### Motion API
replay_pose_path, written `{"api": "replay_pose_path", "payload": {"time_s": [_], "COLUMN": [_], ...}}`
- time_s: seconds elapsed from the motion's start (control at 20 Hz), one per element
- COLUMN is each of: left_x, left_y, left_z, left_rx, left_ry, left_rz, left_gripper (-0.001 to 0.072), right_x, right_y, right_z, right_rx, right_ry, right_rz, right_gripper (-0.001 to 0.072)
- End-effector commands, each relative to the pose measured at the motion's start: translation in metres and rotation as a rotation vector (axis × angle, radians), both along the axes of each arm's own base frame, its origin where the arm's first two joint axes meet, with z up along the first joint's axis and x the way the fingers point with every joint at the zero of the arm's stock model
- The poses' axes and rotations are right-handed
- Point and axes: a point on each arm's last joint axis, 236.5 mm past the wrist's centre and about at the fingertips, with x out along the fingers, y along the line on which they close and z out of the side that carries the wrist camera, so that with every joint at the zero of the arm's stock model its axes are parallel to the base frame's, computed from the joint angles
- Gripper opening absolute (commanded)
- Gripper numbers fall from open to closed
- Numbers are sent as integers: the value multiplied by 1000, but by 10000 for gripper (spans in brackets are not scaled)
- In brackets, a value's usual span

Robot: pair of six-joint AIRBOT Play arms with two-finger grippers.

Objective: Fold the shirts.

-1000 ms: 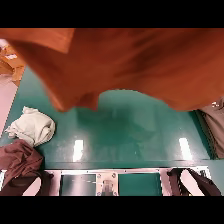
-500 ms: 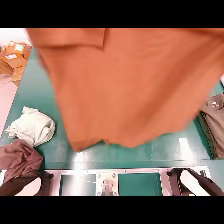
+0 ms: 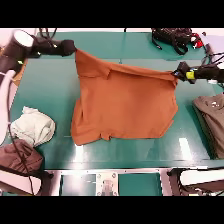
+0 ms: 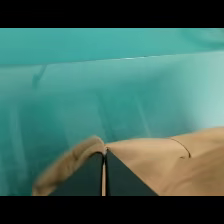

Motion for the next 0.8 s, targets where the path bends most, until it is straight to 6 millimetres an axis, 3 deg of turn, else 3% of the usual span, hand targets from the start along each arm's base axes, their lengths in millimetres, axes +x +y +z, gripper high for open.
{"api": "replay_pose_path", "payload": {"time_s": [0.0,0.05,0.1,0.15,0.3,0.35,0.4,0.5,0.6,0.75], "left_x": [21,21,19,15,-16,-30,-48,-88,-119,-150], "left_y": [2,4,5,8,30,43,56,78,90,89], "left_z": [-32,-33,-33,-36,-44,-44,-46,-56,-69,-97], "left_rx": [-10,-10,-9,-10,-5,-4,-7,-20,-54,-97], "left_ry": [9,12,21,43,195,253,324,485,623,765], "left_rz": [49,49,45,36,-54,-85,-119,-184,-205,-230], "left_gripper": [26,58,345,557,554,553,552,407,407,407], "right_x": [30,35,38,37,5,-12,-32,-81,-127,-196], "right_y": [-4,-8,-14,-18,-36,-42,-48,-57,-64,-65], "right_z": [-44,-39,-32,-25,-10,-8,-10,-21,-32,-47], "right_rx": [36,32,28,32,86,104,110,93,68,67], "right_ry": [40,25,10,8,83,125,174,290,373,458], "right_rz": [-6,-11,-17,-9,43,62,82,96,53,-51], "right_gripper": [13,59,199,269,275,205,189,189,189,188]}}
